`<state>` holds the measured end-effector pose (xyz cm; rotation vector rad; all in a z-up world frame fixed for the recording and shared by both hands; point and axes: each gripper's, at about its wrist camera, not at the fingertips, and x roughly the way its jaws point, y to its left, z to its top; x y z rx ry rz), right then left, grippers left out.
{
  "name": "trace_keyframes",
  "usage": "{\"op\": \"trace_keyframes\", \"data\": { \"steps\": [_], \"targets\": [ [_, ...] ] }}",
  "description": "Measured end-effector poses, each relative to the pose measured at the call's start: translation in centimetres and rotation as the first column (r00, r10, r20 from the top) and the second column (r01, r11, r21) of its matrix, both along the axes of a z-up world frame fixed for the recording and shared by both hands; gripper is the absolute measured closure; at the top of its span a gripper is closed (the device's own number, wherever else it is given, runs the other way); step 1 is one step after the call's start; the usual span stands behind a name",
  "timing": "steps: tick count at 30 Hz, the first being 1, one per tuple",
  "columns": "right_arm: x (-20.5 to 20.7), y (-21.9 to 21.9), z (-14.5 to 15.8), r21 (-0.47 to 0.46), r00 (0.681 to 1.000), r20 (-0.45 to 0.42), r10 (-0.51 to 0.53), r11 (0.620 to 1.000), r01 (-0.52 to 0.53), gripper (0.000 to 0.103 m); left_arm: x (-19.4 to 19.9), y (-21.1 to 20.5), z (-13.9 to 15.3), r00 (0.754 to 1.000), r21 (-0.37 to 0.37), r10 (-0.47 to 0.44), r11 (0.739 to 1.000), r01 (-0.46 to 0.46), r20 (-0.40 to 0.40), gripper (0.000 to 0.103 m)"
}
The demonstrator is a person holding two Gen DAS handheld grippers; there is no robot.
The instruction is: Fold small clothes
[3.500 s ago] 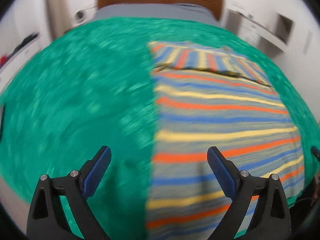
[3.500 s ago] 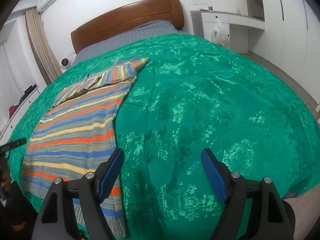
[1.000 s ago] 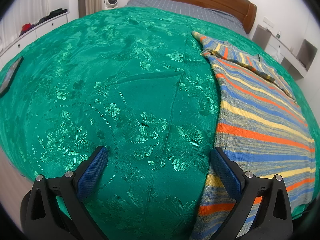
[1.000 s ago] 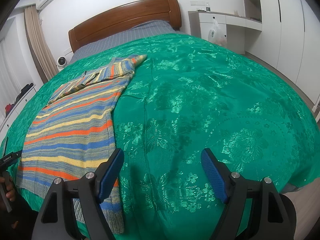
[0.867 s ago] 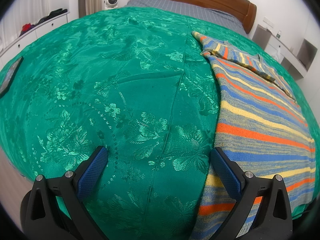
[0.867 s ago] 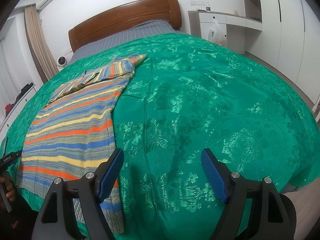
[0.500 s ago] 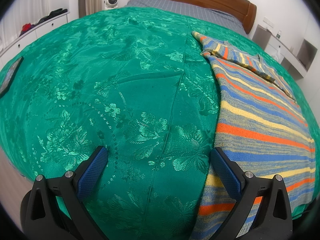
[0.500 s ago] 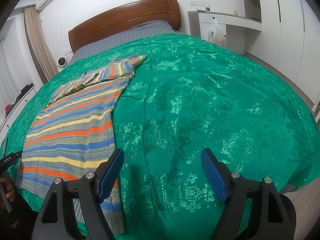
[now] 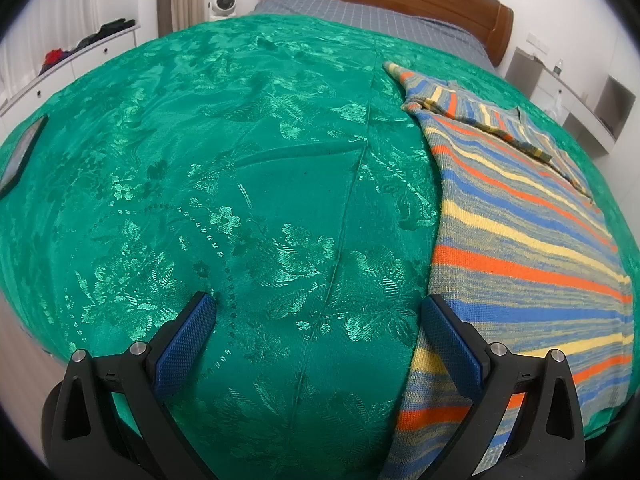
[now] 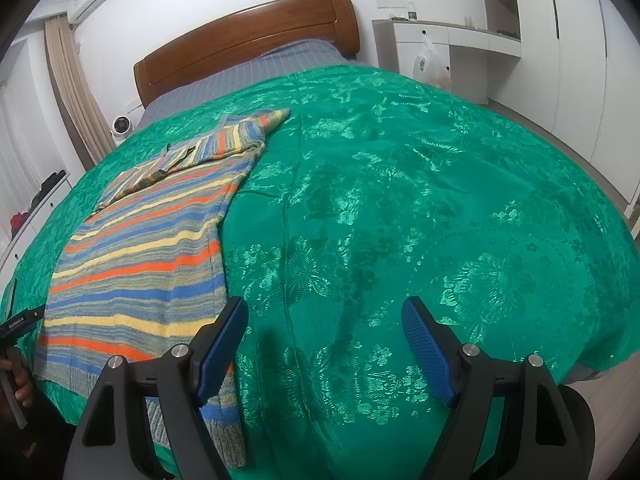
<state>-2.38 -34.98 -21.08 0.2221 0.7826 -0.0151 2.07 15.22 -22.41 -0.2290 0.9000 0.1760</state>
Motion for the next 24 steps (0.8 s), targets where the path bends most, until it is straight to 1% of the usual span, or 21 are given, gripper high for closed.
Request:
{"op": "trace_keyframes", "data": {
  "steps": [13,15,16,17,19,21,23,24],
  "targets": [
    [0.0,0.6,0.1,-0.020,1.000,-0.005,0.024,1.000,-0.024,0.024,0.1,-0.1,0.0,1.000,-0.001,-0.003,1.000,0.003,-0.002,0.000],
    [0.2,0.3,0.3,0.011,0.999,-0.016,0.037,0.999,-0.036,0.025,0.0,0.4,0.4,1.000,-0.038,-0.013,0.999,0.012,-0.016,0.001],
    [0.3,-0.2,0.7,0.031,0.999,-0.024,0.049,0.998,-0.048,0.024,-0.3,0.9,0.8,0.999,-0.088,-0.026,0.996,0.024,-0.021,0.001],
    [0.4,-0.4,1.0,0.036,0.998,-0.030,0.062,0.997,-0.061,0.024,-1.0,1.3,1.2,0.998,-0.161,-0.057,0.985,0.055,-0.009,0.001],
    [0.4,-1.1,1.9,0.054,0.990,-0.059,0.131,0.990,-0.128,0.024,-2.0,1.3,1.4,0.993,-0.236,-0.120,0.965,0.114,-0.011,0.001],
    [0.3,-1.2,2.0,0.093,0.973,-0.105,0.208,0.976,-0.198,0.024,-2.6,0.4,1.2,0.980,-0.268,-0.194,0.947,0.175,-0.046,0.002],
    [0.0,-0.6,1.5,0.162,0.939,-0.162,0.302,0.947,-0.277,0.025,-2.6,-1.2,0.9,0.960,-0.269,-0.270,0.933,0.239,-0.082,0.003],
    [-0.1,-0.2,1.2,0.184,0.927,-0.181,0.330,0.937,-0.298,0.025,-2.5,-1.9,0.7,0.949,-0.260,-0.298,0.929,0.263,-0.104,0.008]
  ]
}}
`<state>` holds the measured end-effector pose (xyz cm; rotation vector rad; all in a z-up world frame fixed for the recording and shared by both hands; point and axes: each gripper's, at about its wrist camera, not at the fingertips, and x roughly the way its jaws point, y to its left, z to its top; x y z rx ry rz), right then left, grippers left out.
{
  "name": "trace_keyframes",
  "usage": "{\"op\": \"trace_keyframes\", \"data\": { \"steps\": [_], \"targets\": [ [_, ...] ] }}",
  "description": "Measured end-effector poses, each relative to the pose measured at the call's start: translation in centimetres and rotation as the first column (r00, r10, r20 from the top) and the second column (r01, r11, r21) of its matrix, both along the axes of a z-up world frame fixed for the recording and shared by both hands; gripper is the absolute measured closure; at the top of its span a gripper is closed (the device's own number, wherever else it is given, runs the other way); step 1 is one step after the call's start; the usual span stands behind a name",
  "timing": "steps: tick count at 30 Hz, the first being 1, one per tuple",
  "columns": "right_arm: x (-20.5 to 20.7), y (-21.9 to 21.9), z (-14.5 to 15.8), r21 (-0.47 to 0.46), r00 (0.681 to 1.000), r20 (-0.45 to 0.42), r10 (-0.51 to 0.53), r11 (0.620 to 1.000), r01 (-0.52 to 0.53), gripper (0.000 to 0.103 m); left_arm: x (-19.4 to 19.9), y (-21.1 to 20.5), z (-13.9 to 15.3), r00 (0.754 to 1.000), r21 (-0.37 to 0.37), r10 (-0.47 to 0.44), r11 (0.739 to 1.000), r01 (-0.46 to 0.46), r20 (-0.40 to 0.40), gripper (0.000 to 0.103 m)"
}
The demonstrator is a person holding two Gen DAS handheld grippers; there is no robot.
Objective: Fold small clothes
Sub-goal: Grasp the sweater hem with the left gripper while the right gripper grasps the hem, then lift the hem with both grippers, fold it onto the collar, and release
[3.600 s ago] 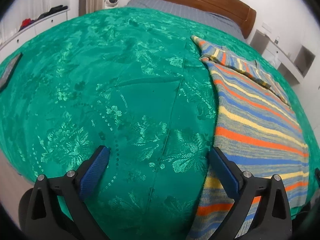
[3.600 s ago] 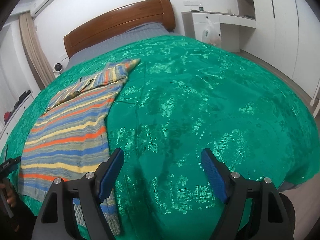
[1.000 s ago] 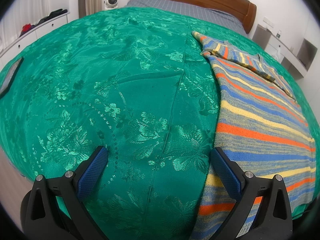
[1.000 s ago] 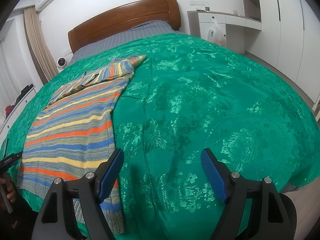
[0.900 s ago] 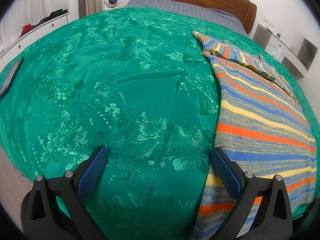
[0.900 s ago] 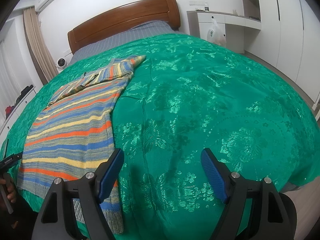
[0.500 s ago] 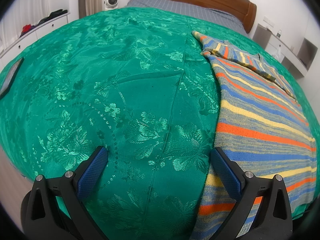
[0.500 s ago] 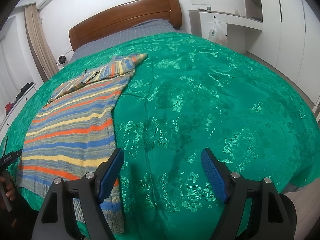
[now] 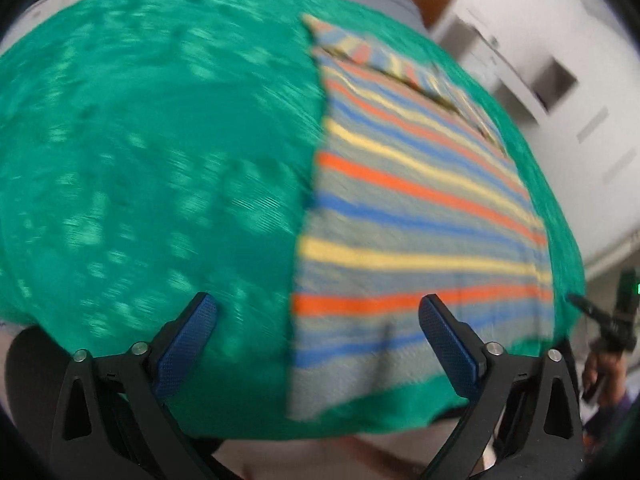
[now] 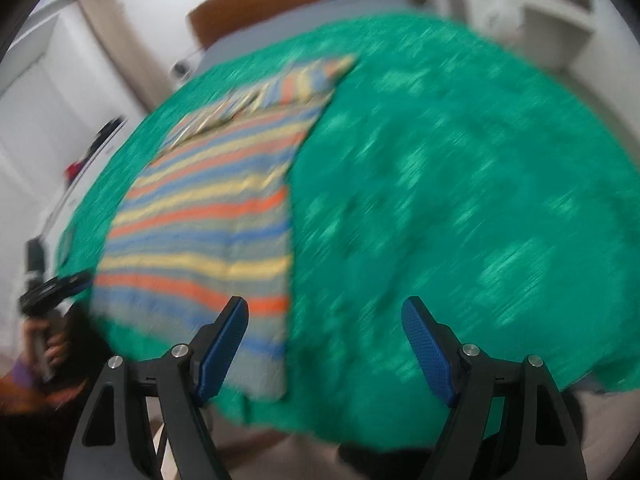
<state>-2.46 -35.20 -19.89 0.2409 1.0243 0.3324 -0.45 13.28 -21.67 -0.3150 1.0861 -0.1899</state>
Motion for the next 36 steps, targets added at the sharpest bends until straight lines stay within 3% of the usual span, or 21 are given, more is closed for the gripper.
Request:
{"op": "trace_keyframes", "data": {
  "steps": [1,5,7,9,10,11,16,19,25,29,33,36],
  "targets": [
    [-0.1,0.8,-0.5,0.012,0.999,-0.033,0.041,0.999,-0.041,0.025,0.1,-0.6,-0.2,1.000,0.016,-0.022,1.000,0.022,-0.019,0.023],
    [0.0,3.2,-1.1,0.035,0.991,-0.051,0.127,0.992,-0.125,0.031,0.0,-2.2,-0.9,0.995,0.119,-0.062,0.990,0.072,-0.084,0.040],
    [0.8,4.1,-1.8,0.048,0.985,-0.080,0.151,0.988,-0.147,0.037,0.1,-2.1,-1.1,0.991,0.123,-0.071,0.989,0.085,-0.117,0.072],
    [1.6,4.9,-2.7,0.040,0.975,-0.131,0.181,0.983,-0.177,0.044,0.1,-2.1,-1.4,0.985,0.100,-0.088,0.990,0.103,-0.147,0.097],
    [1.9,5.5,-3.1,0.026,0.967,-0.150,0.207,0.978,-0.205,0.065,-0.1,-2.1,-1.5,0.984,0.097,-0.092,0.989,0.108,-0.153,0.098],
    [2.1,6.2,-3.3,-0.008,0.956,-0.167,0.240,0.970,-0.244,0.098,-0.4,-2.2,-1.2,0.984,0.104,-0.101,0.988,0.117,-0.146,0.098],
    [1.0,7.4,-0.8,-0.126,0.928,-0.194,0.317,0.930,-0.344,0.098,-2.5,-1.4,0.9,0.982,0.115,-0.142,0.981,0.157,-0.123,0.100],
    [-0.6,7.4,0.8,-0.149,0.922,-0.197,0.334,0.919,-0.365,0.098,-4.0,-1.0,1.7,0.978,0.111,-0.172,0.976,0.185,-0.118,0.100],
    [-4.0,7.0,0.9,-0.132,0.905,-0.247,0.347,0.913,-0.386,0.098,-7.4,-0.5,1.2,0.950,0.082,-0.236,0.963,0.257,-0.205,0.100],
    [-5.8,6.1,0.5,-0.069,0.894,-0.306,0.328,0.929,-0.364,0.098,-9.4,0.7,1.3,0.930,0.003,-0.256,0.964,0.267,-0.265,0.100],
    [-3.9,4.3,3.0,0.045,0.929,-0.258,0.266,0.964,-0.263,0.098,-7.1,2.5,5.1,0.958,-0.071,-0.222,0.975,0.212,-0.182,0.100],
    [0.9,3.4,5.8,0.118,0.963,-0.165,0.211,0.974,-0.193,0.098,-2.5,3.9,8.6,0.983,-0.118,-0.168,0.980,0.159,-0.070,0.100]
  ]
}}
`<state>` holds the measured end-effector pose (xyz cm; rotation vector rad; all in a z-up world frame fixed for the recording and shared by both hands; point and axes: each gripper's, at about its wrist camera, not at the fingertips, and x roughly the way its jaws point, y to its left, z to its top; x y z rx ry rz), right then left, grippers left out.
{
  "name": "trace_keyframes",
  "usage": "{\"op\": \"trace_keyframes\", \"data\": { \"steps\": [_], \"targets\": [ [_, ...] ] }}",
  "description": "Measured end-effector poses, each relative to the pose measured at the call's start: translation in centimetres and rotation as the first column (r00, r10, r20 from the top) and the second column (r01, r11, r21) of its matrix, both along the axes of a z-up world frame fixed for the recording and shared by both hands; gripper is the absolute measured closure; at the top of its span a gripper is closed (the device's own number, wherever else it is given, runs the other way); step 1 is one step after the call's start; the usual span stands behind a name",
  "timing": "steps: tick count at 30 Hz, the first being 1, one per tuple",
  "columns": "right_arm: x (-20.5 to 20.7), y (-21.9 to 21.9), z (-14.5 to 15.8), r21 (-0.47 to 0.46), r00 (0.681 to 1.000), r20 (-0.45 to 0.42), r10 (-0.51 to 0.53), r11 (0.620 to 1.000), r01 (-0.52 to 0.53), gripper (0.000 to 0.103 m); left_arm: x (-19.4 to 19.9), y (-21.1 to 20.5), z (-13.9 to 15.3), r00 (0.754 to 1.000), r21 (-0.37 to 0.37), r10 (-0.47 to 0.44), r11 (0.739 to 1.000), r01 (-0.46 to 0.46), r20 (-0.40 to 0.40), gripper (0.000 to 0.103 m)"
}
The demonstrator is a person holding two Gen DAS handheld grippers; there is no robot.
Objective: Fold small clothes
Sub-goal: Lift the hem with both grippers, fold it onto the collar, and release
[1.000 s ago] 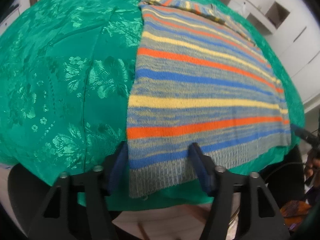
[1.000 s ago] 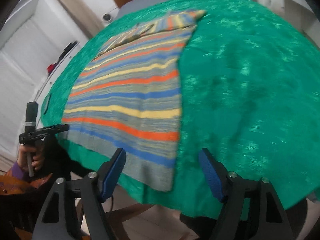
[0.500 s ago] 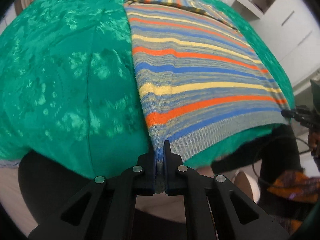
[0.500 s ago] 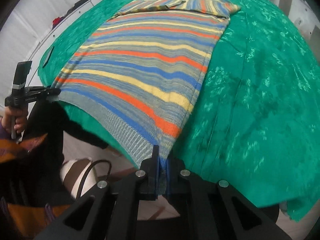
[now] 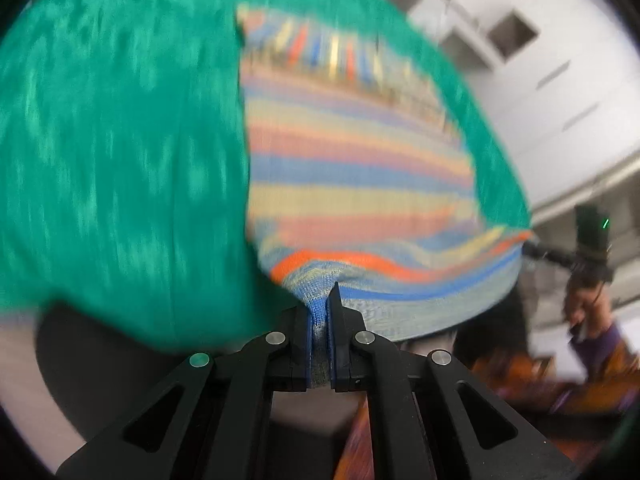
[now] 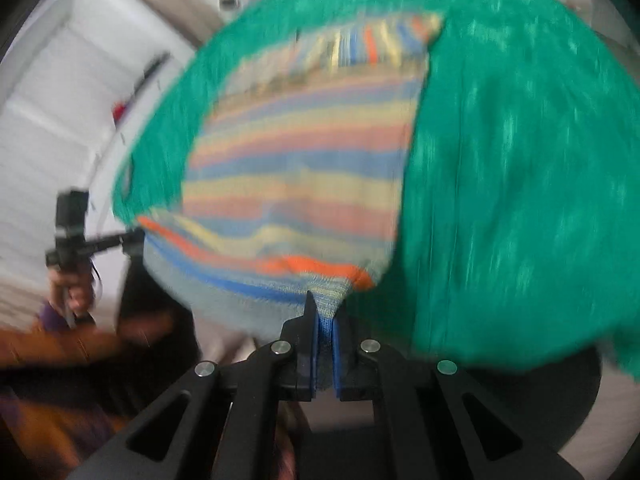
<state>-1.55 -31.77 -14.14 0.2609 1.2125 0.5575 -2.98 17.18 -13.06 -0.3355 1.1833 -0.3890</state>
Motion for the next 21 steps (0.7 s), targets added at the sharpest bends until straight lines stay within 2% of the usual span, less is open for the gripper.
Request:
{"op": "trace_keyframes", "data": {
  "steps": [2,4,6,9,11,14,15,17,19,20,21],
  "targets": [
    [3.6,-0.4,1.2,0.040,0.998,0.044,-0.041,0.998,0.040,0.098,5.0,0.5,1.8,0.997,-0.030,0.047,0.999,-0.045,0.066,0.100],
    [8.2,-0.7,2.1,0.072,0.991,0.094,-0.091,0.994,0.085,0.098,9.9,0.4,2.5,0.990,-0.014,0.082,0.997,-0.081,0.116,0.100],
    [13.6,-0.8,2.2,0.104,0.984,0.106,-0.144,0.986,0.133,0.098,15.3,-0.2,2.4,0.985,-0.005,0.109,0.994,-0.110,0.130,0.100],
    [20.4,-1.0,1.0,0.119,0.976,0.082,-0.202,0.974,0.192,0.098,22.2,-1.0,1.6,0.982,0.026,0.145,0.988,-0.149,0.121,0.100],
    [24.3,-0.8,-0.2,0.099,0.971,0.065,-0.230,0.970,0.223,0.098,26.4,-1.5,0.3,0.981,0.053,0.167,0.983,-0.173,0.102,0.100],
    [28.9,-0.4,-2.3,0.065,0.967,0.031,-0.255,0.965,0.252,0.098,30.9,-3.1,-1.5,0.978,0.087,0.193,0.976,-0.200,0.081,0.100],
    [30.2,-0.2,-2.9,0.056,0.965,0.023,-0.262,0.964,0.260,0.098,31.0,-4.0,-1.9,0.976,0.096,0.201,0.973,-0.208,0.077,0.100],
    [32.6,-0.3,-4.2,0.082,0.957,0.008,-0.291,0.954,0.289,0.097,32.8,-4.0,-3.6,0.971,0.103,0.235,0.965,-0.239,0.048,0.097],
    [34.4,-1.1,-5.0,0.145,0.950,-0.004,-0.311,0.940,0.308,0.092,34.5,-3.5,-4.7,0.957,0.106,0.289,0.951,-0.289,0.020,0.083],
    [34.9,-1.7,-5.3,0.166,0.942,-0.012,-0.334,0.929,0.331,0.084,34.7,-2.9,-4.8,0.948,0.098,0.319,0.943,-0.319,0.016,0.075],
    [35.1,-2.2,-5.4,0.182,0.935,-0.011,-0.355,0.919,0.351,0.078,34.7,-1.8,-4.6,0.932,0.071,0.362,0.929,-0.362,0.018,0.053]
  ]
}}
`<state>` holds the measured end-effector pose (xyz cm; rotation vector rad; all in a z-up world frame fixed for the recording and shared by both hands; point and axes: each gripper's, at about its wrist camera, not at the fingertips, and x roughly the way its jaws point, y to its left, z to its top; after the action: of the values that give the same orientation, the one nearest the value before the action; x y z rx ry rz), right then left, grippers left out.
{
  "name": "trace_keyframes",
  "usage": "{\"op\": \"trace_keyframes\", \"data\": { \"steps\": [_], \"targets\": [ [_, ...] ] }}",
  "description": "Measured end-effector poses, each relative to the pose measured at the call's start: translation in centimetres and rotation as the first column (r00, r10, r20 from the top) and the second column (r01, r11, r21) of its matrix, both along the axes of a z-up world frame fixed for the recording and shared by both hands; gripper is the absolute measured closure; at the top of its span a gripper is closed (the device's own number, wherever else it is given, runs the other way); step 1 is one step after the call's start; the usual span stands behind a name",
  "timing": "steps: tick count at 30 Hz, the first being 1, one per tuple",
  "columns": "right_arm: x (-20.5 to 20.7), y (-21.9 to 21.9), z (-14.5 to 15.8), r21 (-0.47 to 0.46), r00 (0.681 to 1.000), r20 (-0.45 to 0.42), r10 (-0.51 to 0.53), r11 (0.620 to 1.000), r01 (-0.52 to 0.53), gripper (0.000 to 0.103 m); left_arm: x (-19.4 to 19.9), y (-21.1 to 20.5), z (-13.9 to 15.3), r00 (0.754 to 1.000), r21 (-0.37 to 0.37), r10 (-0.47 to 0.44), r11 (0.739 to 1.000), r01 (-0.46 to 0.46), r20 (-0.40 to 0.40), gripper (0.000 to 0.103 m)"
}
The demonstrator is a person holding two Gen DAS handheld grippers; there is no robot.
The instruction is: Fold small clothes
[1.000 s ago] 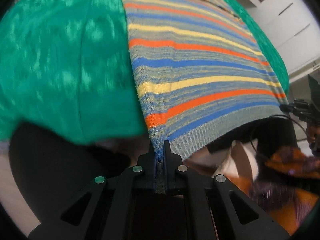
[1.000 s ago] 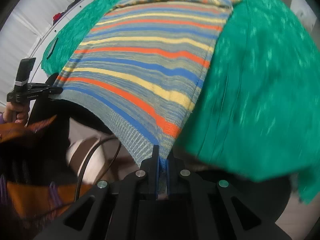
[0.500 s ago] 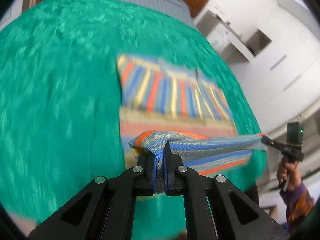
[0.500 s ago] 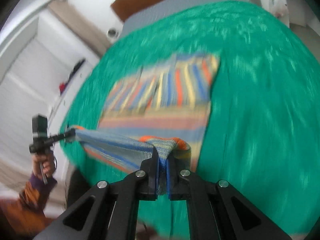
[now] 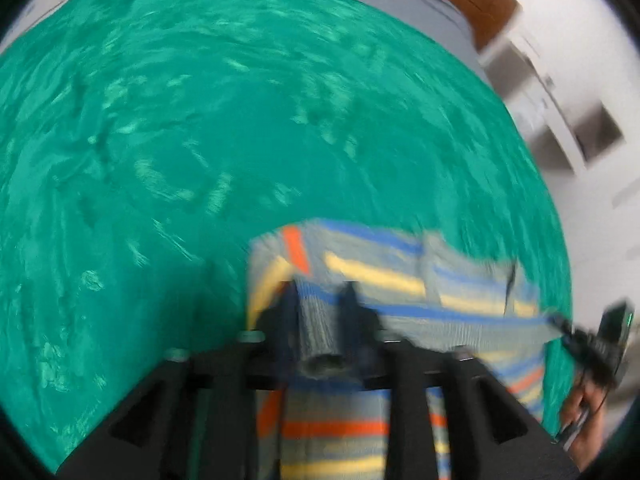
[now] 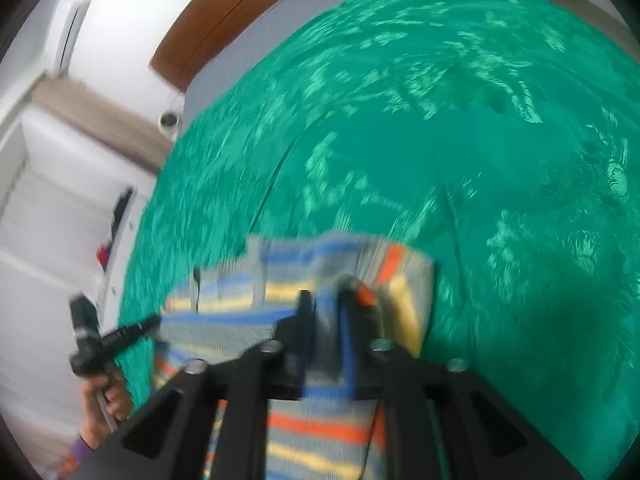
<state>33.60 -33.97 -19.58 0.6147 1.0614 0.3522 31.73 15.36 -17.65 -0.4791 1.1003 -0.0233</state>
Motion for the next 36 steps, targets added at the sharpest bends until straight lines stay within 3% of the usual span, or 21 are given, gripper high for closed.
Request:
{"op": "trace_keyframes", "data": {
  "steps": [1,2,4,6,9,11,13,15,17,20,23,27,30,33,36],
  "targets": [
    [0.1,-0.6,0.3,0.012,0.999,0.019,-0.030,0.999,0.030,0.068,-0.2,0.7,0.4,0.999,-0.018,0.031,0.999,-0.031,0.017,0.035],
    [-0.1,-1.1,0.9,0.010,0.998,0.043,-0.053,0.999,0.053,0.064,-0.8,2.0,1.2,0.995,-0.046,0.078,0.996,-0.075,0.057,0.031],
    [-0.8,-1.6,2.7,-0.038,0.994,0.100,-0.046,0.998,0.050,0.064,-1.6,3.1,2.4,0.990,-0.065,0.098,0.994,-0.092,0.102,0.029],
    [-1.4,-0.8,4.1,-0.086,0.991,0.120,0.054,0.995,-0.044,0.064,-2.7,3.4,3.5,0.989,-0.059,0.070,0.996,-0.063,0.128,0.029],
    [-1.5,2.2,4.4,-0.129,0.966,0.069,0.250,0.962,-0.240,0.064,-4.1,1.4,4.1,0.988,-0.027,-0.076,0.996,0.080,0.137,0.029],
    [-1.3,5.3,3.3,-0.139,0.927,-0.021,0.374,0.917,-0.373,0.064,-4.7,-1.0,3.4,0.976,0.006,-0.195,0.981,0.195,0.100,0.029],
    [-0.1,9.3,1.5,-0.155,0.879,-0.111,0.464,0.865,-0.476,0.064,-5.4,-2.6,2.7,0.966,0.039,-0.248,0.968,0.246,0.068,0.029],
    [1.4,11.8,0.6,-0.197,0.883,-0.104,0.458,0.861,-0.470,0.064,-6.3,-3.8,1.6,0.960,0.093,-0.277,0.958,0.272,0.047,0.028],
    [3.3,12.8,0.3,-0.240,0.931,-0.047,0.363,0.900,-0.363,0.064,-7.5,-3.8,0.7,0.963,0.114,-0.268,0.958,0.264,0.026,0.028],
    [3.2,11.7,1.1,-0.258,0.973,0.017,0.228,0.942,-0.217,0.064,-9.9,-2.9,0.3,0.970,0.132,-0.244,0.962,0.241,0.010,0.028],
    [0.1,11.0,3.2,-0.235,0.955,0.083,0.285,0.937,-0.259,0.061,-12.9,-2.6,1.0,0.962,0.150,-0.266,0.955,0.255,0.061,0.028],
    [-7.2,11.0,4.8,-0.305,0.877,0.124,0.464,0.859,-0.411,0.049,-14.8,-3.0,-0.4,0.956,0.230,-0.291,0.934,0.274,0.044,0.028],
    [-12.2,10.3,2.6,-0.365,0.850,0.066,0.522,0.806,-0.466,0.049,-16.2,-2.4,-1.6,0.964,0.226,-0.264,0.941,0.252,0.027,0.028],
    [-14.8,8.6,-0.7,-0.441,0.869,-0.025,0.495,0.774,-0.454,0.050,-17.4,-2.0,-1.6,0.967,0.241,-0.255,0.940,0.242,0.022,0.028],
    [-17.2,6.2,-0.5,-0.442,0.907,0.015,0.421,0.816,-0.372,0.052,-18.5,-1.8,-1.3,0.968,0.279,-0.250,0.930,0.237,0.010,0.028]
  ]
}}
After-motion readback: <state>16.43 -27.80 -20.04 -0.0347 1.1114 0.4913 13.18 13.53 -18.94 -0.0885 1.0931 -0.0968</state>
